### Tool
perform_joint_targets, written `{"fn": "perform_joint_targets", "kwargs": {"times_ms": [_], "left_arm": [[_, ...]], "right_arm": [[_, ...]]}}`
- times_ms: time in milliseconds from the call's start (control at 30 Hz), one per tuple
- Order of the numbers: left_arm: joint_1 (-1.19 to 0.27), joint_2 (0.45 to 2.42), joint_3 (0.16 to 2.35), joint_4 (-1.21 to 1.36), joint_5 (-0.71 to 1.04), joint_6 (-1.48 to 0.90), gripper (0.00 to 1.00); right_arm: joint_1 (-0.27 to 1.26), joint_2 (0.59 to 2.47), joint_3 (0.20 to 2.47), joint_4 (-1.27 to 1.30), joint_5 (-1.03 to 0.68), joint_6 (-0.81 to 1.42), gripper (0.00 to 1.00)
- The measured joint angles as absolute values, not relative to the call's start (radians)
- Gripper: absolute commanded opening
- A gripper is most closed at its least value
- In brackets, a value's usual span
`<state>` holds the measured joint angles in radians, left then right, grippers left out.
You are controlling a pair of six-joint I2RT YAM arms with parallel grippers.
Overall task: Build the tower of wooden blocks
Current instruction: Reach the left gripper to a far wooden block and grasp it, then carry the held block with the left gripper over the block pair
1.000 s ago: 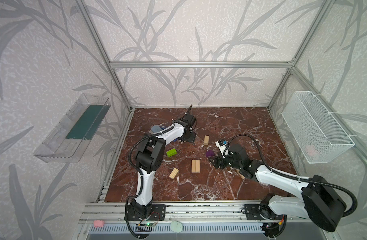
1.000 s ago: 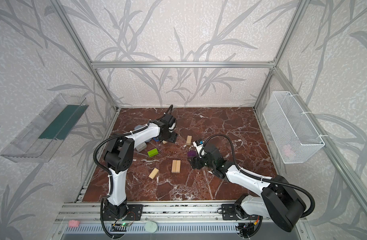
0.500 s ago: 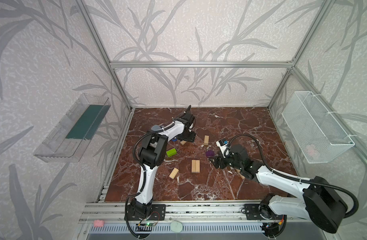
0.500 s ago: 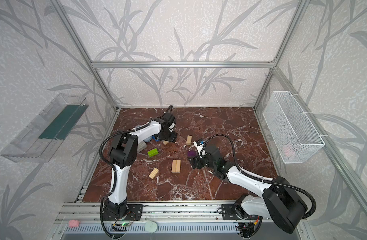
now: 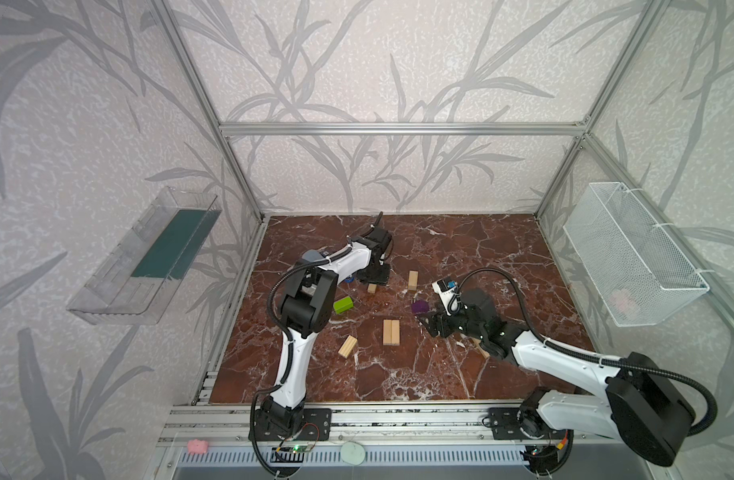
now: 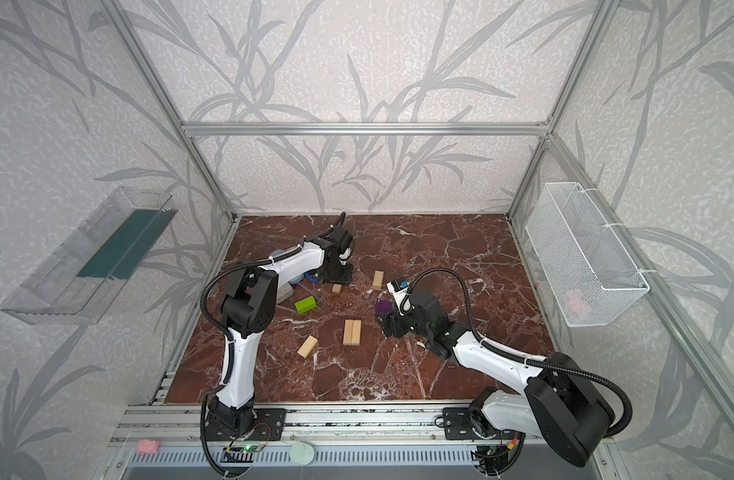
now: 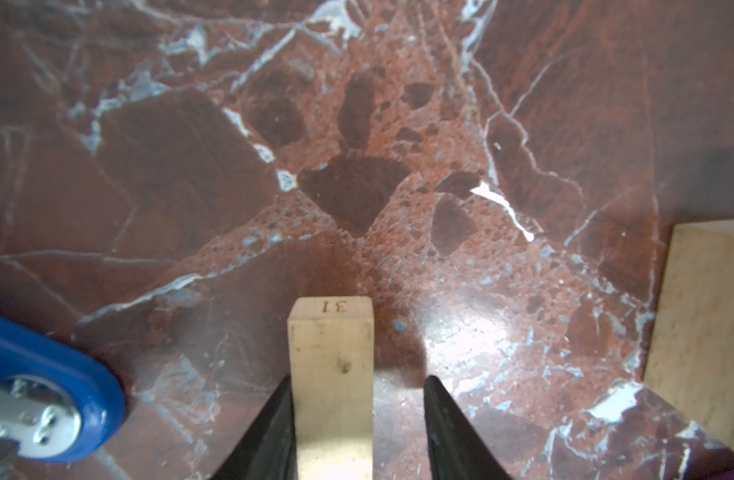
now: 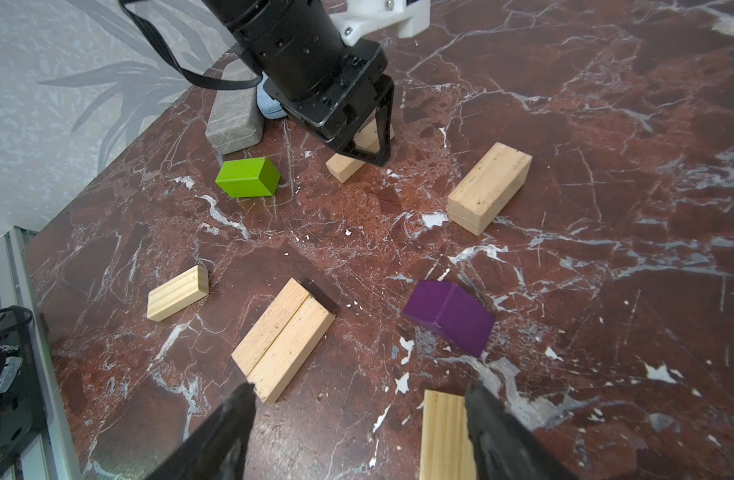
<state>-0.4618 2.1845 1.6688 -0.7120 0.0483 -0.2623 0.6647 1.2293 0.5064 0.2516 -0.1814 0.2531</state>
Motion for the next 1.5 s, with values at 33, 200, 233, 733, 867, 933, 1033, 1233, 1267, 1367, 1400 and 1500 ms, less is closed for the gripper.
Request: {"fn": "perform_joint_targets", "kwargs": {"times_ms": [33,200,233,733,867,933,1033,1233,1267,1367,1400,1500], "left_arm": [[-0.463,2.185,1.669,-0.712,0.042,-0.264,0.43],[-0.471,2.185,1.669,-0.712,0.004,-0.266,0.37],[-0.472,2.185,1.669,-0.712,-0.004,-0.266,0.36],[-0.480,2.185,1.669,-0.715,-0.032,-0.264,0.29],[-0.483,2.185,1.669,-0.717,-0.032,-0.265,0.28],[-0.484,2.185,1.669,-0.720,-0.030,-0.265,0.27],[-0.484,2.183,1.669,-0.725,-0.022,-0.267,0.27],[-0.484,2.165,1.660,-0.748,0.010,-0.295,0.22],[-0.484,2.154,1.650,-0.749,0.019,-0.304,0.22],[-0.487,2.104,1.606,-0.751,0.039,-0.335,0.21],[-0.490,2.080,1.584,-0.749,0.052,-0.347,0.21],[-0.504,2.011,1.524,-0.748,0.067,-0.382,0.21]], "right_arm": [[0.665,1.229,0.506,0.252,-0.181,0.253,0.79],[0.665,1.231,0.507,0.251,-0.181,0.253,0.80],[0.665,1.232,0.507,0.251,-0.181,0.253,0.80],[0.665,1.247,0.508,0.250,-0.183,0.253,0.84],[0.665,1.254,0.509,0.250,-0.184,0.254,0.85],[0.665,1.256,0.509,0.250,-0.184,0.254,0.86],[0.665,1.256,0.509,0.250,-0.184,0.256,0.87],[0.665,1.256,0.509,0.250,-0.184,0.260,0.90],[0.665,1.256,0.509,0.250,-0.184,0.260,0.91],[0.665,1.256,0.509,0.249,-0.184,0.259,0.93],[0.665,1.256,0.509,0.249,-0.184,0.258,0.94],[0.665,1.256,0.509,0.247,-0.189,0.257,0.96]]}}
